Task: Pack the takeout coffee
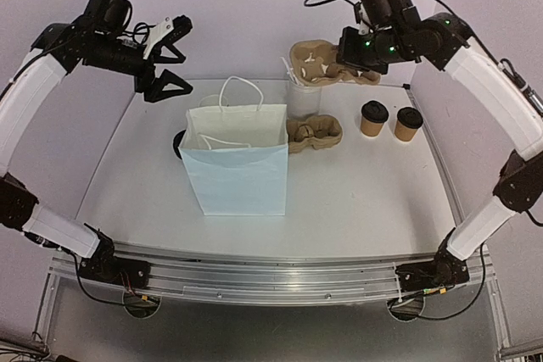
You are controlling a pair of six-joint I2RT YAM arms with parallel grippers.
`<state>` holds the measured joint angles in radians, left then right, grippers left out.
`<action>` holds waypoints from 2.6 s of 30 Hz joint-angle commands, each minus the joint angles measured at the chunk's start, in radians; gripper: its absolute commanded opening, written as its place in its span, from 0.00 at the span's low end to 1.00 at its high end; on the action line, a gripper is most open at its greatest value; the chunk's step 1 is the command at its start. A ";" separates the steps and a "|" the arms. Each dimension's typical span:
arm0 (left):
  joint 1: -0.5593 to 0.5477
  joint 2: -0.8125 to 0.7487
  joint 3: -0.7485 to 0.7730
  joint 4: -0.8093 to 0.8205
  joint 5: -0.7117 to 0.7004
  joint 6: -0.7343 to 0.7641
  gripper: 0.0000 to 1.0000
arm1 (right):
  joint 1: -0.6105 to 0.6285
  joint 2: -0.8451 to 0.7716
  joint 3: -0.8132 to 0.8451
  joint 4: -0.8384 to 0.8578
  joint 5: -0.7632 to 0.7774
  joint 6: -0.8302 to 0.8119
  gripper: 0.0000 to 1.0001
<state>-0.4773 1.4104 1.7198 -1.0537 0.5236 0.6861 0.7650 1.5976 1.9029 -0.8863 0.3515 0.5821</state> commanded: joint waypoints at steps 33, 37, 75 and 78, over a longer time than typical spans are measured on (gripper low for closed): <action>-0.152 0.079 -0.077 -0.010 -0.074 -0.378 0.00 | 0.415 0.246 0.202 -0.064 -0.030 0.242 0.00; -0.152 0.076 -0.086 0.007 -0.071 -0.404 0.00 | 0.423 0.296 0.222 -0.159 -0.003 0.262 0.00; -0.081 0.047 -0.155 -0.050 0.145 0.023 0.45 | 0.464 0.345 0.102 -0.029 0.030 -0.074 0.00; -0.081 0.003 -0.173 -0.009 0.164 0.194 0.63 | 0.462 0.348 0.092 -0.020 0.022 -0.061 0.00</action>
<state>-0.5617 1.5055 1.5641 -1.0567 0.5891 0.5391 1.2194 1.9819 2.0136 -0.9208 0.3825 0.5239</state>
